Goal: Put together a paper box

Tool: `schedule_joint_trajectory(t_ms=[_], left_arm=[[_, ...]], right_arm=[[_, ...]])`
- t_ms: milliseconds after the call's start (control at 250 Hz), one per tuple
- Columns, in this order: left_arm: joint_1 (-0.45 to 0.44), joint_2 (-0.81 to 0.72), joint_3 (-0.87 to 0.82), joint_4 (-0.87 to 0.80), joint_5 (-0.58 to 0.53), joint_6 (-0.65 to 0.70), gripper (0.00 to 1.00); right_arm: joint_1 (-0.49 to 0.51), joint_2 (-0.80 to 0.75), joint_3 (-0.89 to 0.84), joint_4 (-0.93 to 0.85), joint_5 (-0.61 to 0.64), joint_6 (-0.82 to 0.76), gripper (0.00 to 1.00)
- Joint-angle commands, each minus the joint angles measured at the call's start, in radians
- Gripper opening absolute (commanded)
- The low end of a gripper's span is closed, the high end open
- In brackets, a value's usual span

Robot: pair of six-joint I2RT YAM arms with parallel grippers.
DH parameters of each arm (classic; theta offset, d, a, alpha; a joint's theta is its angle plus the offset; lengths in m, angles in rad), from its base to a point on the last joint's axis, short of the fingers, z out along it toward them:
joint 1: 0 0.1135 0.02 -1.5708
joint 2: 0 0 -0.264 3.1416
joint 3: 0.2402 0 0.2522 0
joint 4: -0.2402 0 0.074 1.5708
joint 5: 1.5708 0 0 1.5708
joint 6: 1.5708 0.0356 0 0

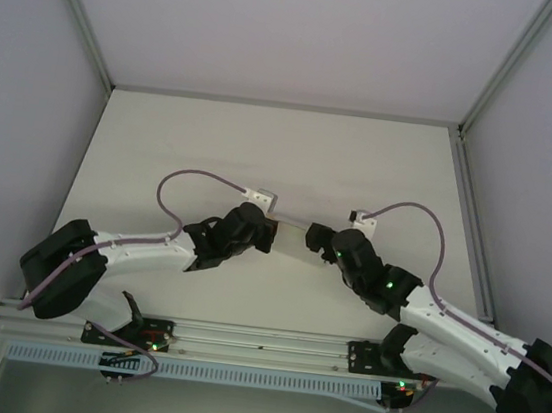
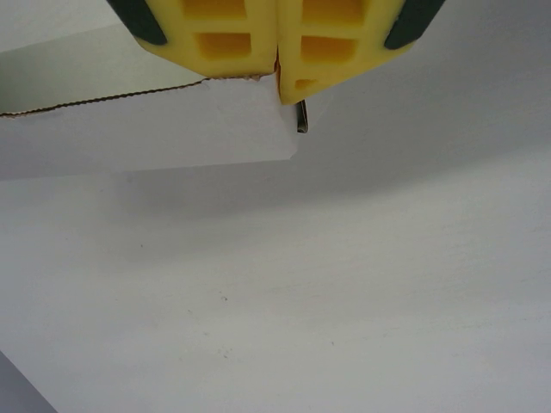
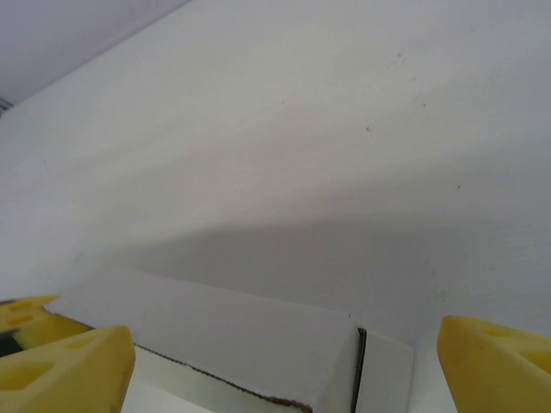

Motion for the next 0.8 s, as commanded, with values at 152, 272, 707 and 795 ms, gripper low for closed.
schedule_joint_trajectory(t_ms=[152, 272, 707, 795], left_arm=[[-0.027, 0.036, -0.048, -0.298, 0.04, -0.03, 0.0], [-0.031, 0.037, -0.04, -0.296, 0.034, -0.028, 0.0], [-0.067, -0.049, 0.032, -0.416, 0.104, 0.043, 0.36], [-0.067, -0.09, 0.059, -0.488, 0.109, 0.051, 0.43]], right_arm=[[-0.076, 0.045, 0.015, -0.063, -0.026, 0.125, 0.77], [-0.076, 0.064, -0.044, -0.068, -0.081, 0.177, 0.68], [-0.075, -0.003, -0.307, 0.127, -0.149, 0.261, 0.46], [-0.076, -0.002, -0.311, 0.113, -0.148, 0.27, 0.43]])
